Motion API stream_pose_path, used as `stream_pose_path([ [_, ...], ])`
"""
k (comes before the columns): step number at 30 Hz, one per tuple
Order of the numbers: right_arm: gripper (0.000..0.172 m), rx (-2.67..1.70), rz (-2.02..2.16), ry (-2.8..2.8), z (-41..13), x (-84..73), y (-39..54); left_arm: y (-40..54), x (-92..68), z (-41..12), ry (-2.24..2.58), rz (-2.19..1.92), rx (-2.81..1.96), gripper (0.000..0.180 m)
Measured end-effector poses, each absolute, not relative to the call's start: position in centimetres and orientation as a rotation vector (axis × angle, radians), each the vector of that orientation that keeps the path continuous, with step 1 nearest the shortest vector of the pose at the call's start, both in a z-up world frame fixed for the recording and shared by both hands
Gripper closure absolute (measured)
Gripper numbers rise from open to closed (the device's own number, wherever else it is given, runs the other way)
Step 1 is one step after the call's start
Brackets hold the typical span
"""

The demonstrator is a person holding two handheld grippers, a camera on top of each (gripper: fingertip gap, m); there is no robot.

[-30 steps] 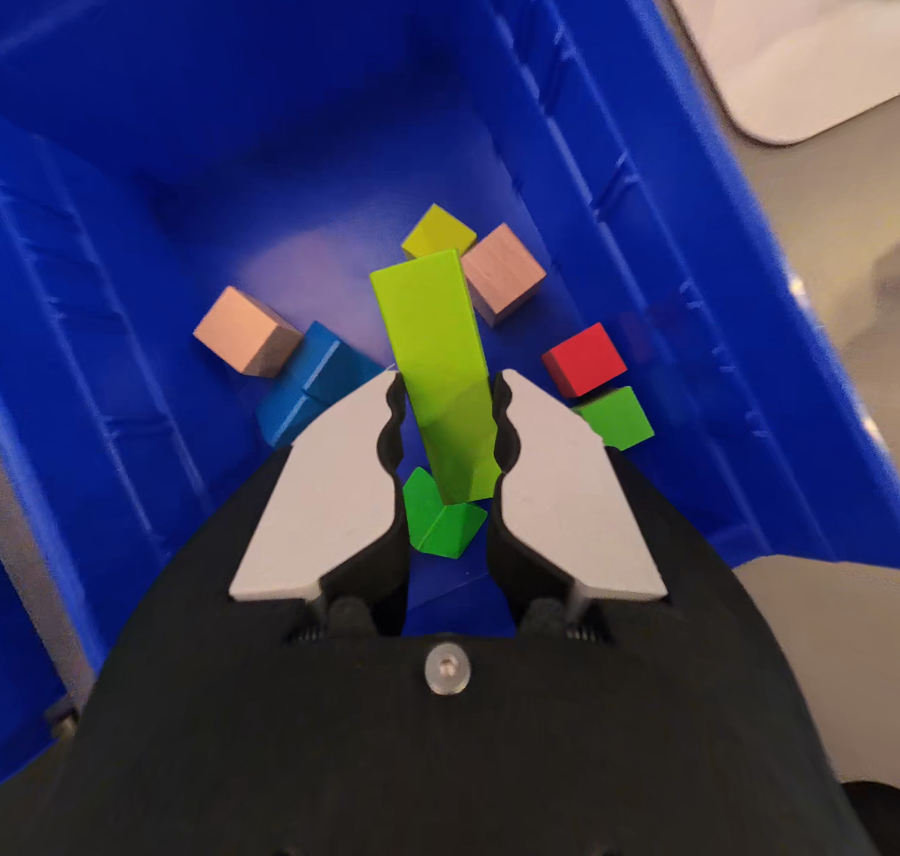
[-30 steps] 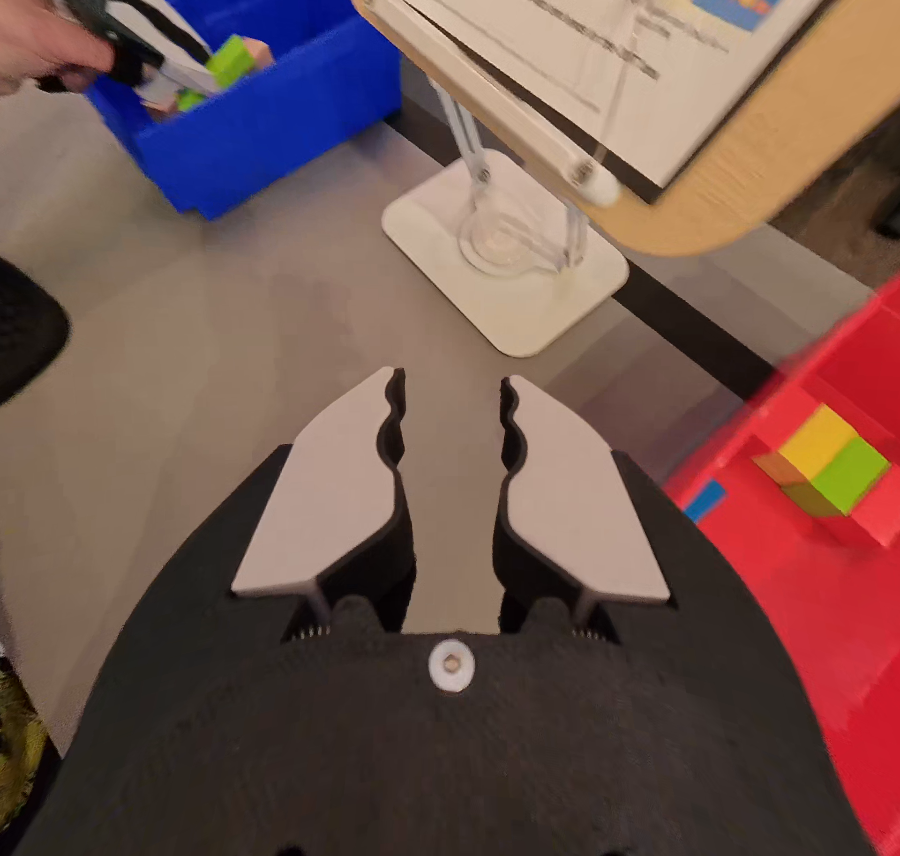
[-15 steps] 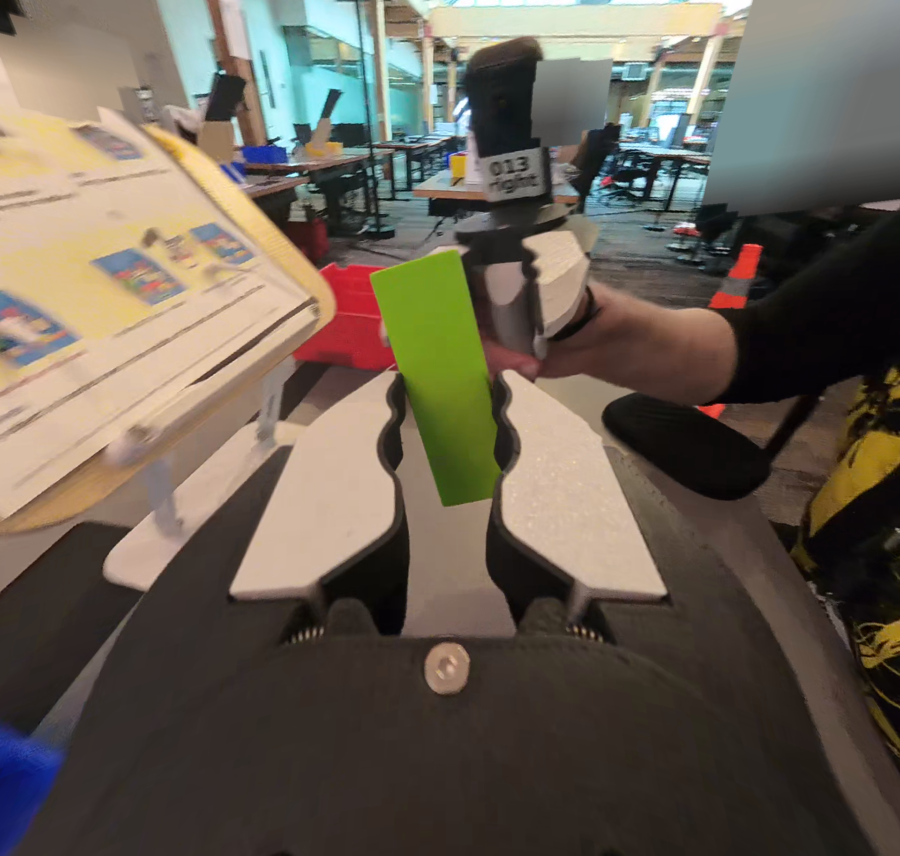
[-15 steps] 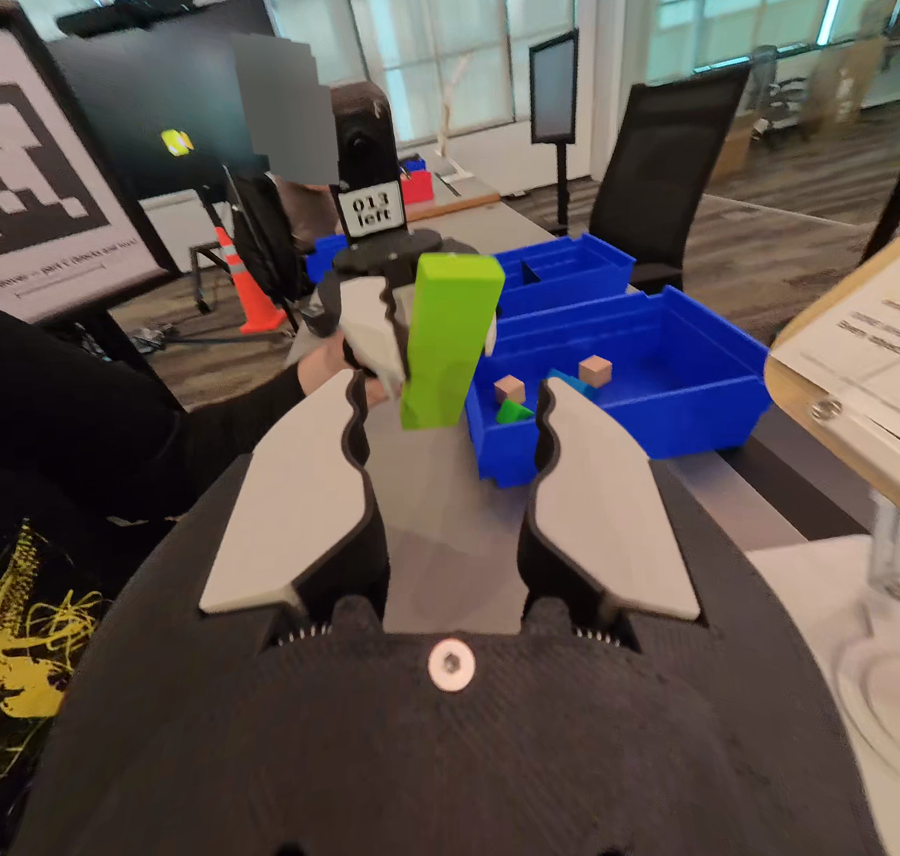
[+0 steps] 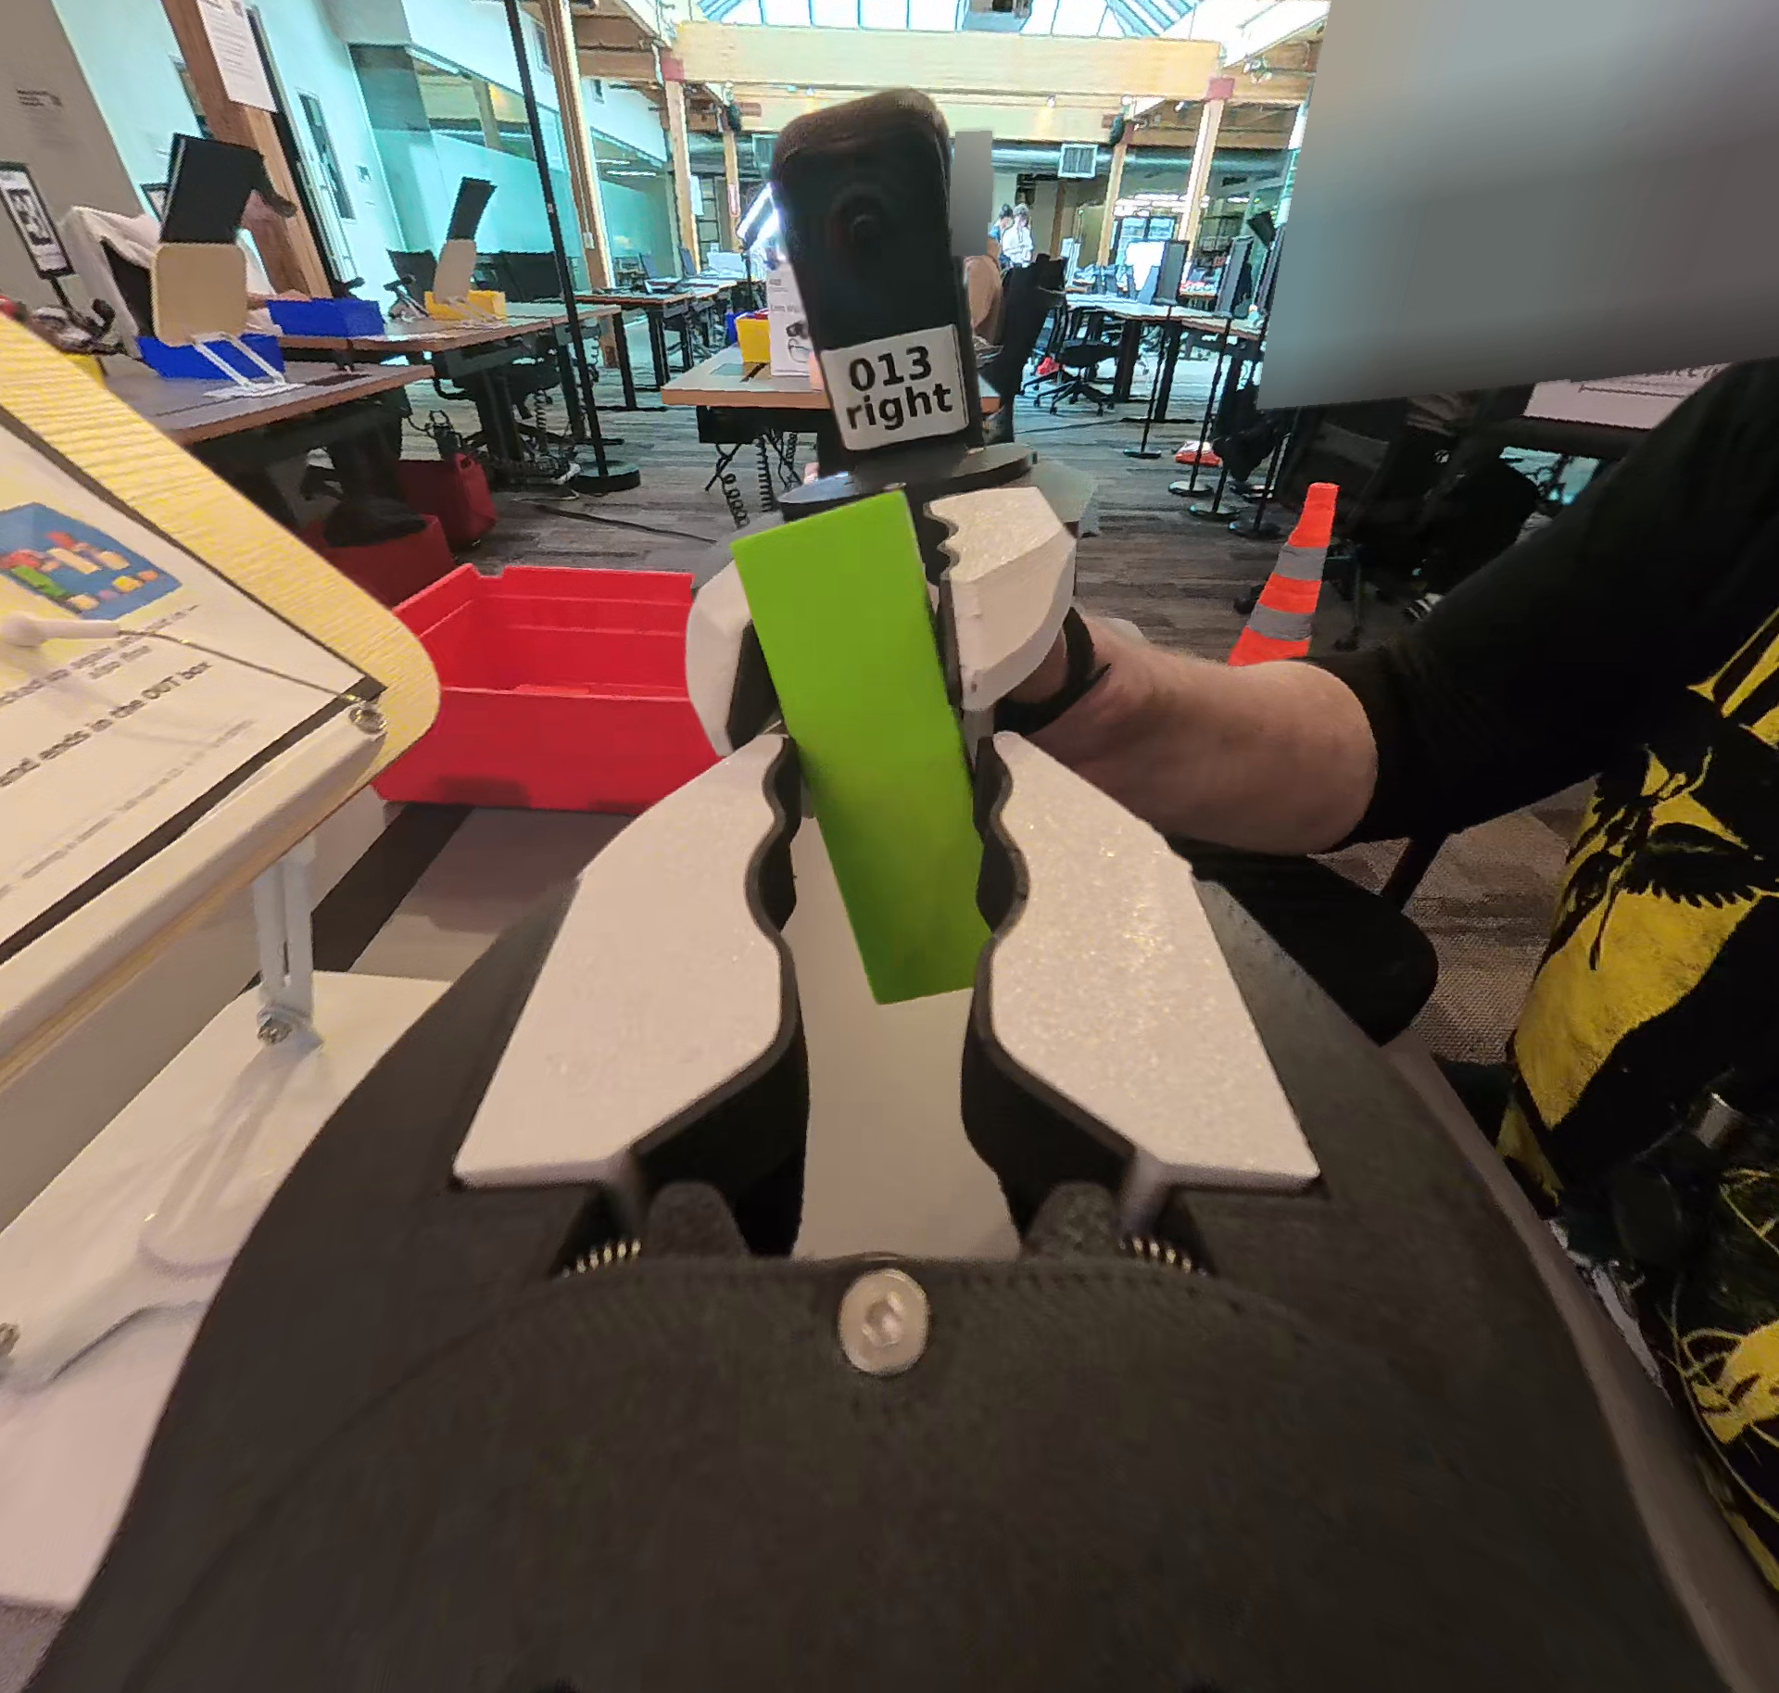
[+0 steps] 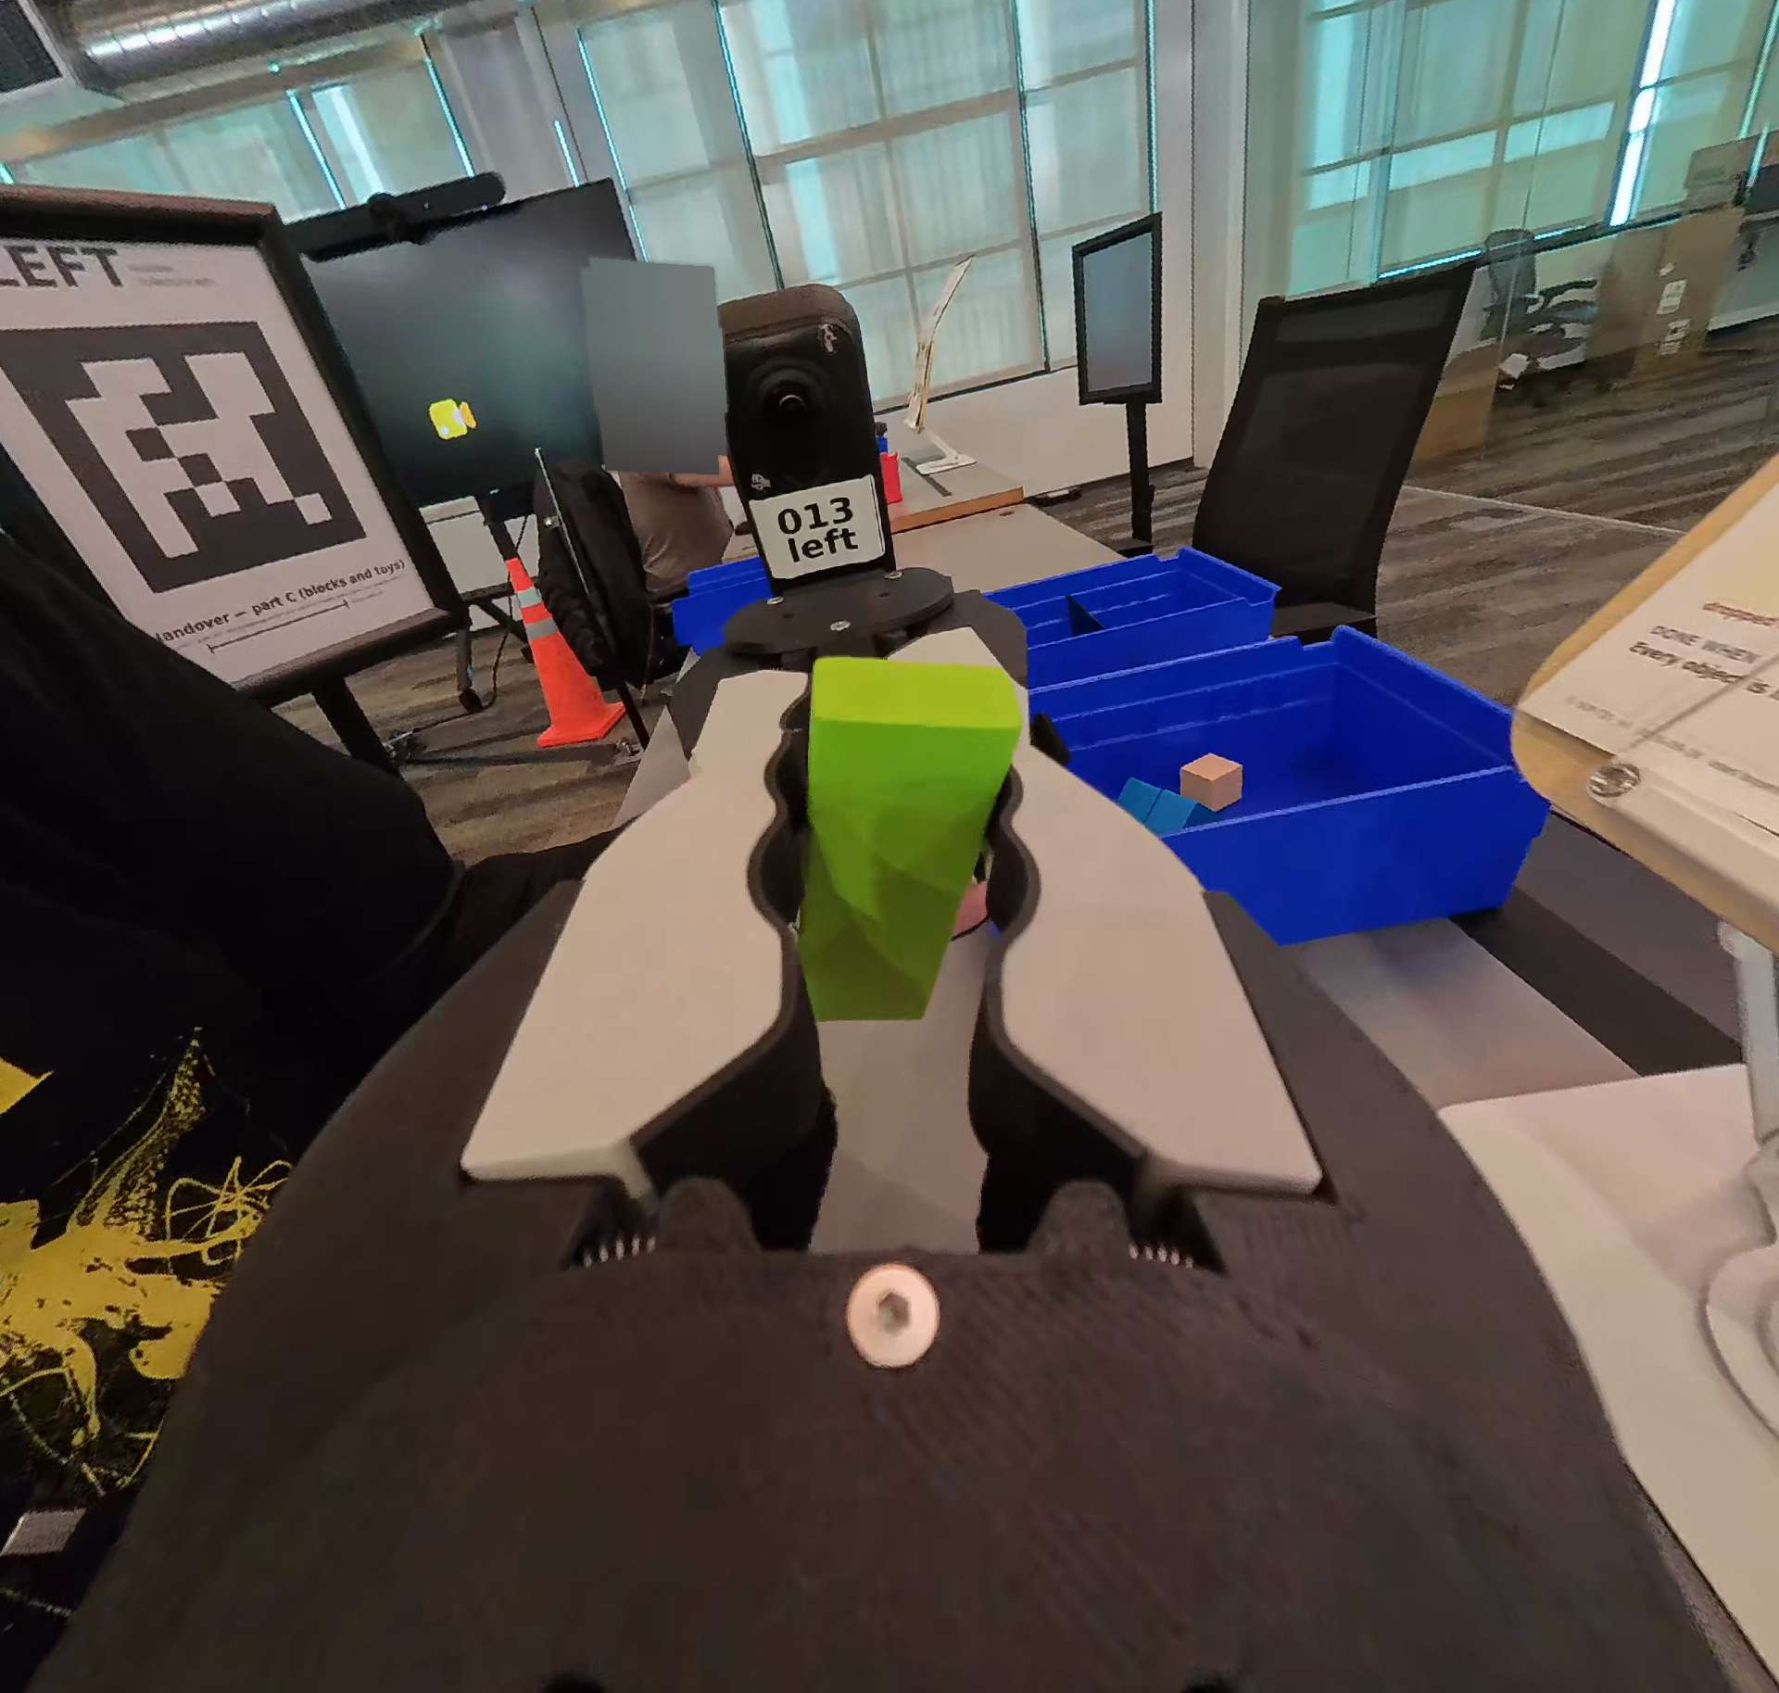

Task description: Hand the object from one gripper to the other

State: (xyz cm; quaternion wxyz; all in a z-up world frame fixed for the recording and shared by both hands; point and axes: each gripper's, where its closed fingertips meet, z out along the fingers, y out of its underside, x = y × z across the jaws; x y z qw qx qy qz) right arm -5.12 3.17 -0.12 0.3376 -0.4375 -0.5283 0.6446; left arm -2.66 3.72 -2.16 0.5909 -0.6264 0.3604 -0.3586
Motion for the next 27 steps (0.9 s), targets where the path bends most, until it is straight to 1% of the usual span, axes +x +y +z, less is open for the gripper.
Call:
stream_pose_path([
  [5, 0.138, -1.123, 1.672, -1.321, 1.3, -2.1, 4.5, 4.7, 0.1, -1.1, 0.853, -0.915, -1.425, 0.146],
  [8, 0.139, -1.182, 1.573, -1.266, 2.4, 0.4, 7.2, 5.2, 1.4, -0.7, 0.874, -0.919, -1.422, 0.123],
  [10, 0.138, -1.273, 1.436, -1.209, 2.8, 3.1, 11.0, 5.5, 1.1, -0.5, 0.889, -0.876, -1.423, 0.123],
  [13, 0.138, -1.521, 1.159, -1.104, 1.1, 8.5, 19.3, 6.2, -0.8, 0.6, 0.859, -0.841, -1.408, 0.128],
  [16, 0.138, -1.835, 0.868, -0.986, -3.3, 14.4, 28.0, 6.9, -2.9, 1.5, 0.840, -0.799, -1.389, 0.131],
  [19, 0.138, -2.109, 0.824, -0.901, -8.9, 17.7, 33.1, 7.4, -4.3, 2.5, 0.829, -0.786, -1.355, 0.131],
  [23, 0.138, -2.406, 0.684, -0.905, -17.2, 19.1, 36.4, 6.9, -5.8, 3.5, 0.805, -0.759, -1.317, 0.132],
  [27, 0.138, -2.558, 0.591, -0.909, -22.3, 18.6, 37.4, 6.9, -7.0, 3.6, 0.769, -0.765, -1.302, 0.134],
])
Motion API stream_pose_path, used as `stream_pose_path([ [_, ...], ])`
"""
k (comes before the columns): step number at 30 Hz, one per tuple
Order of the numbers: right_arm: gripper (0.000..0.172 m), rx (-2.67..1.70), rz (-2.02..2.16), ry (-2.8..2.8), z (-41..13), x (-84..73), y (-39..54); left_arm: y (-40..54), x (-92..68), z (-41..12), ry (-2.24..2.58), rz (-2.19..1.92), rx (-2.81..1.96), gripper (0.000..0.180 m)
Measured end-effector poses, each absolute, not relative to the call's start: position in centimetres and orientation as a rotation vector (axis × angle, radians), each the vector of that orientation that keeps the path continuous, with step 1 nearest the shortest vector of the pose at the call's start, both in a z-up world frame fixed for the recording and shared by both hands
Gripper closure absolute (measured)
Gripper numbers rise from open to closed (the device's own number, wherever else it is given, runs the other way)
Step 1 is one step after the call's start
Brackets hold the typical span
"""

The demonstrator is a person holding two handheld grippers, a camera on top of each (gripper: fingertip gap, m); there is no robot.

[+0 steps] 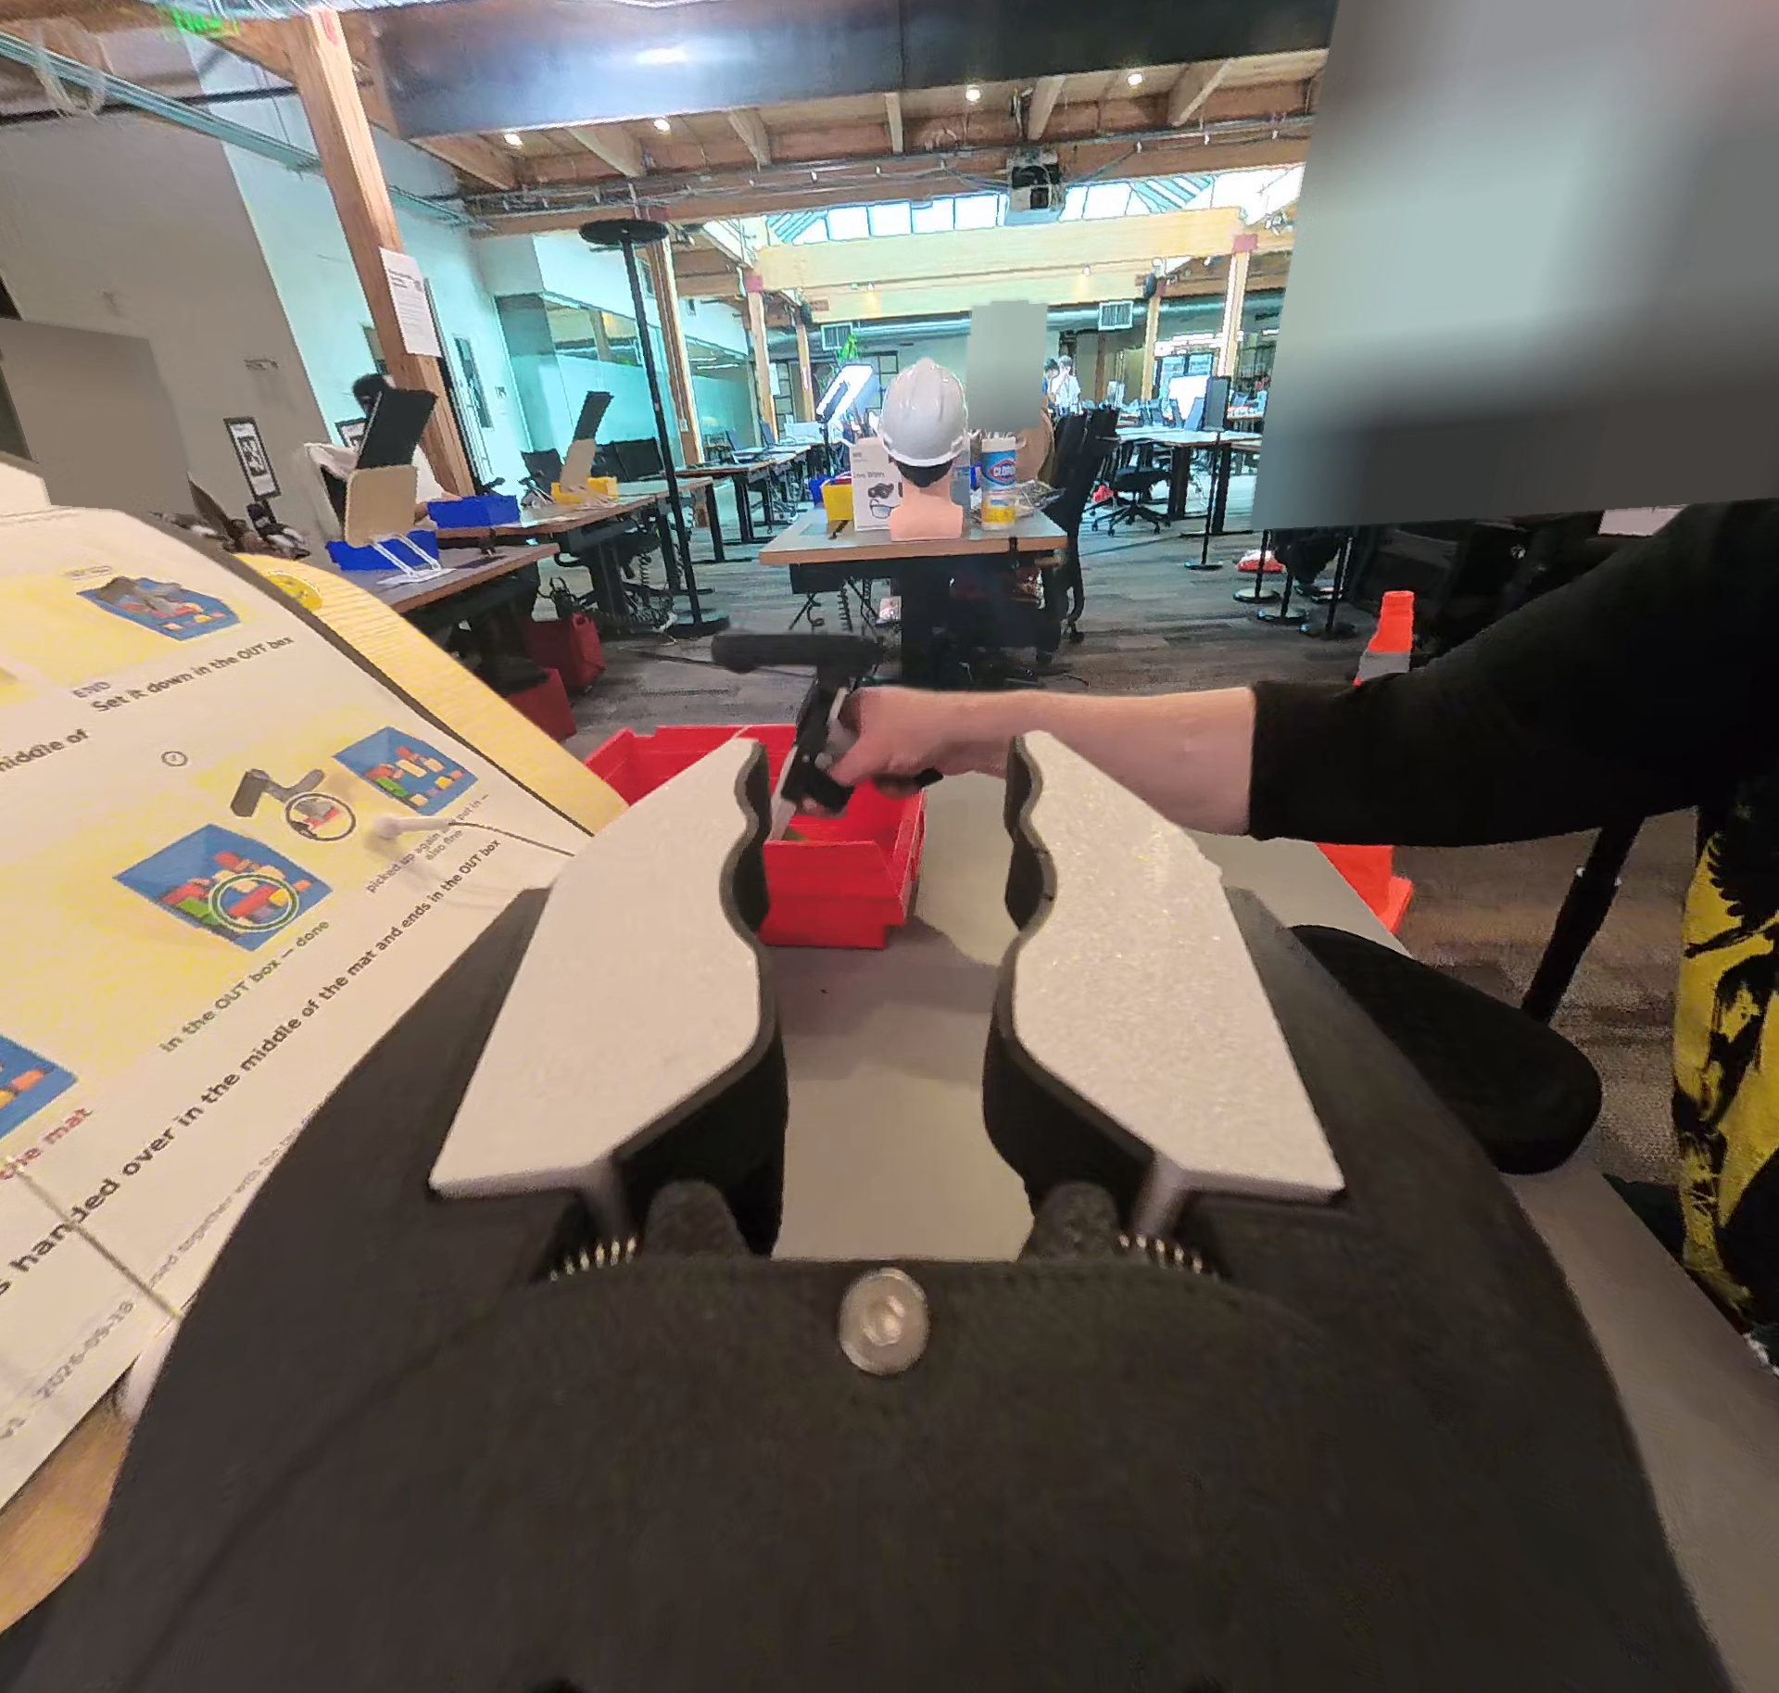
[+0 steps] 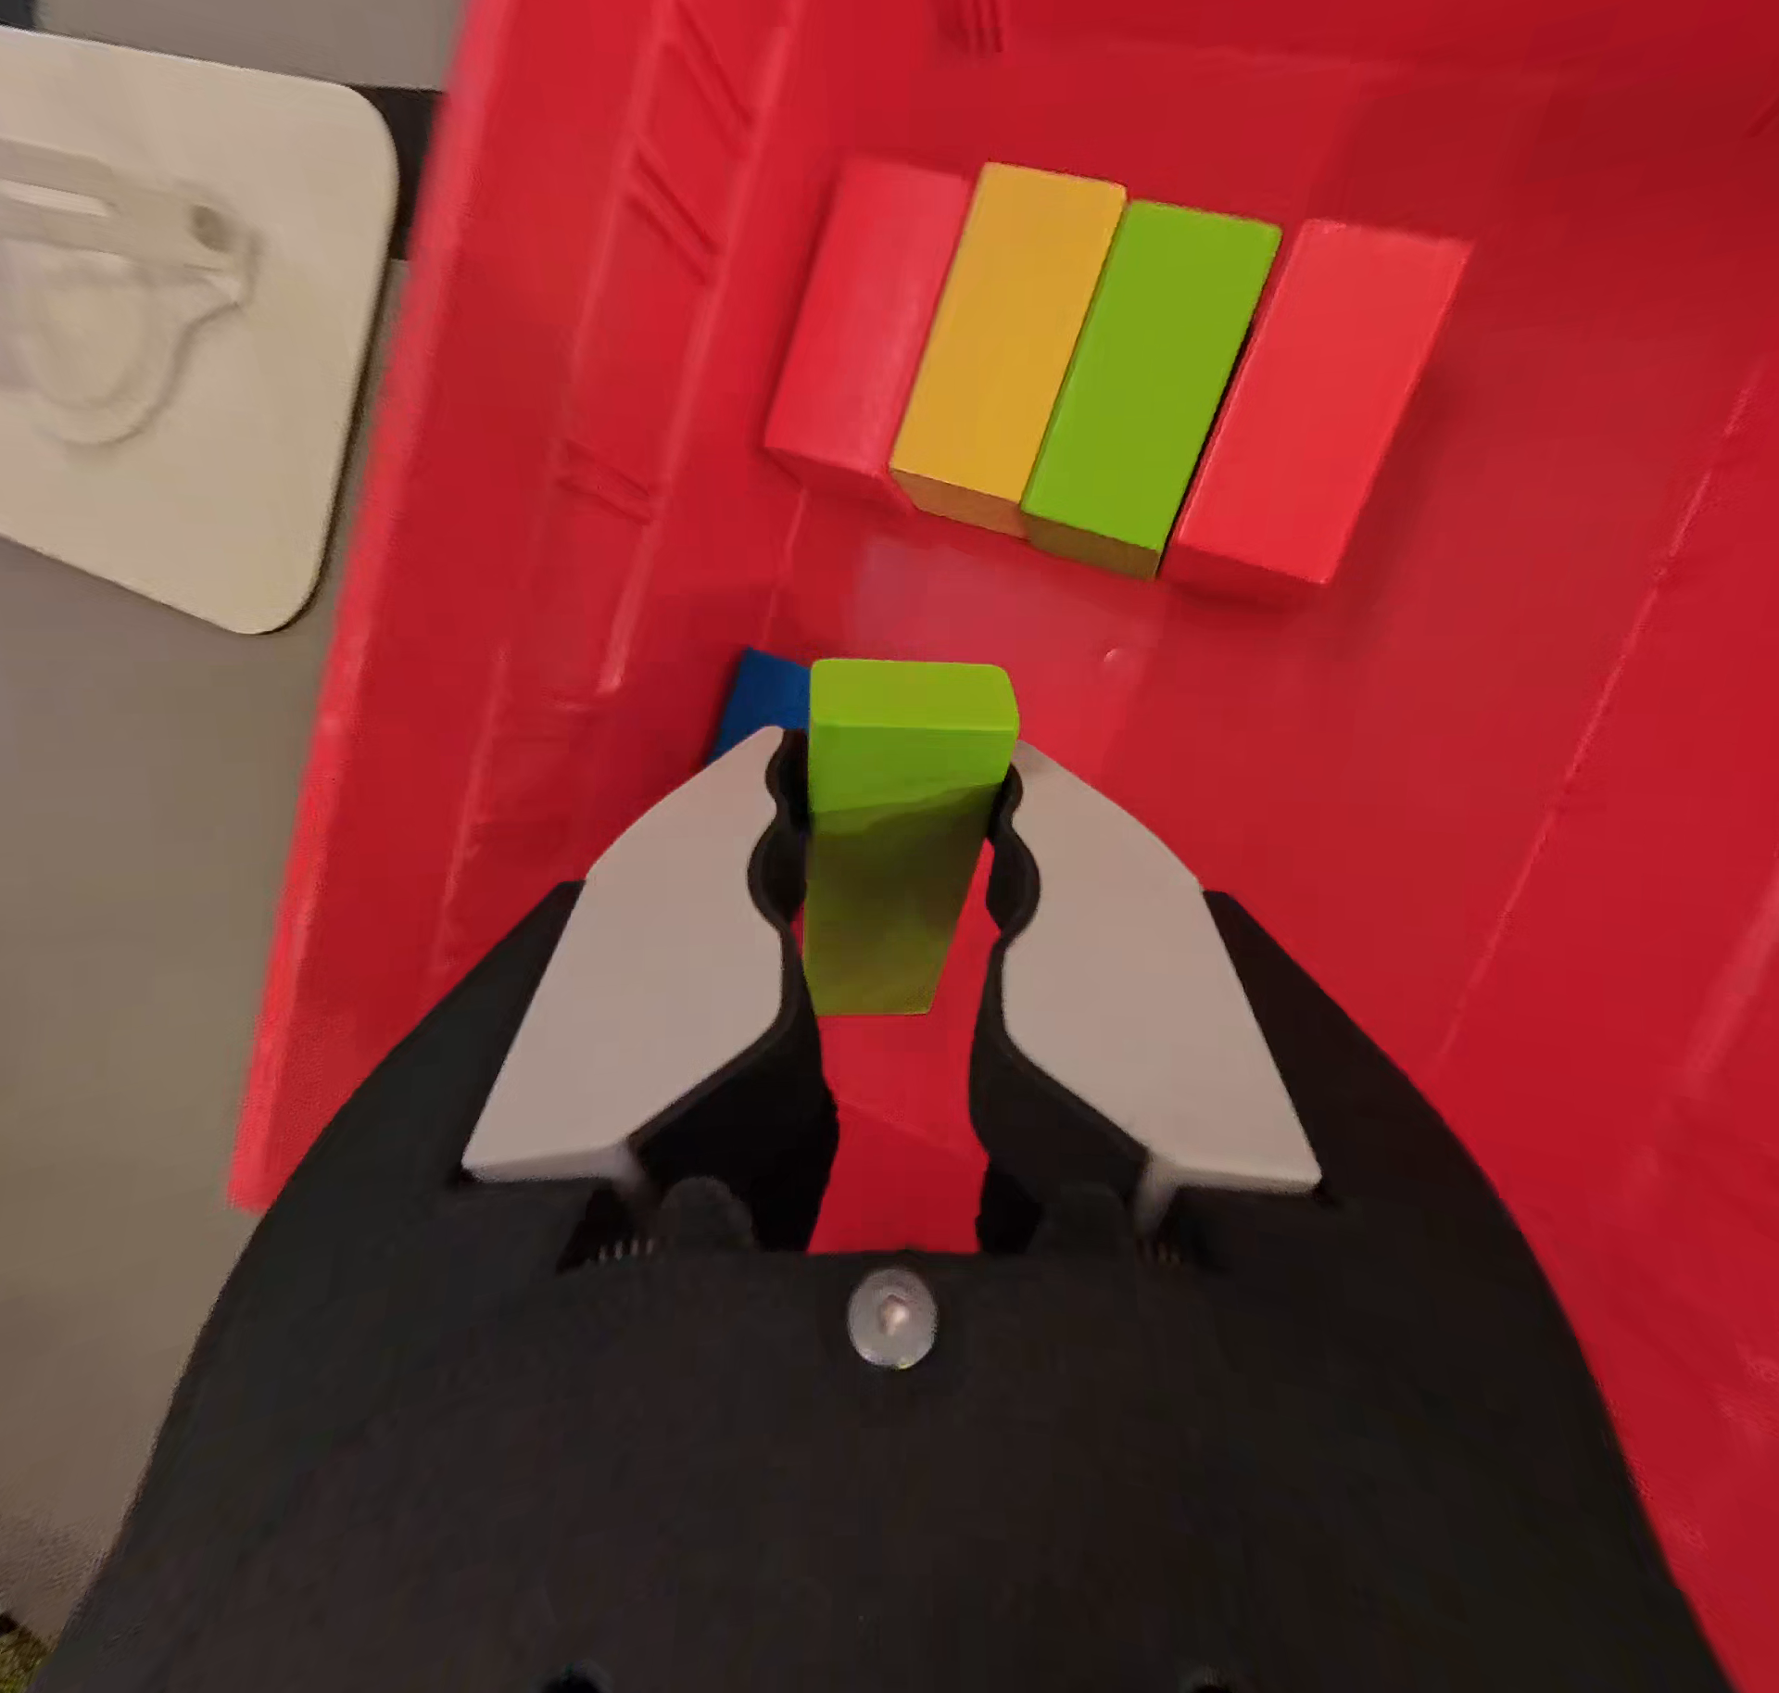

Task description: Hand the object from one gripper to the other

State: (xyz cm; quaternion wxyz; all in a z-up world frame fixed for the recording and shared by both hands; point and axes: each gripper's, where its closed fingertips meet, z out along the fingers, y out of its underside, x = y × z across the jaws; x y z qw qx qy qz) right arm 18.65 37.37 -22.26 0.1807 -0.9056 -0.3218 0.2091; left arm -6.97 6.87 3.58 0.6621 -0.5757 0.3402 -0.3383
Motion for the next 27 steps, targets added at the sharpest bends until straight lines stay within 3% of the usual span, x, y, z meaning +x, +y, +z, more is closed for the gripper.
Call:
stream_pose_path([
  [8, 0.138, -2.674, 0.466, -0.874, -26.0, 18.3, 38.6, 6.8, -7.6, 3.6, 0.771, -0.743, -1.301, 0.136],
  [27, 0.138, -2.650, 0.123, -1.033, -26.6, 18.6, 38.6, 6.4, -7.6, 3.9, 0.785, -0.727, -1.292, 0.137],
])
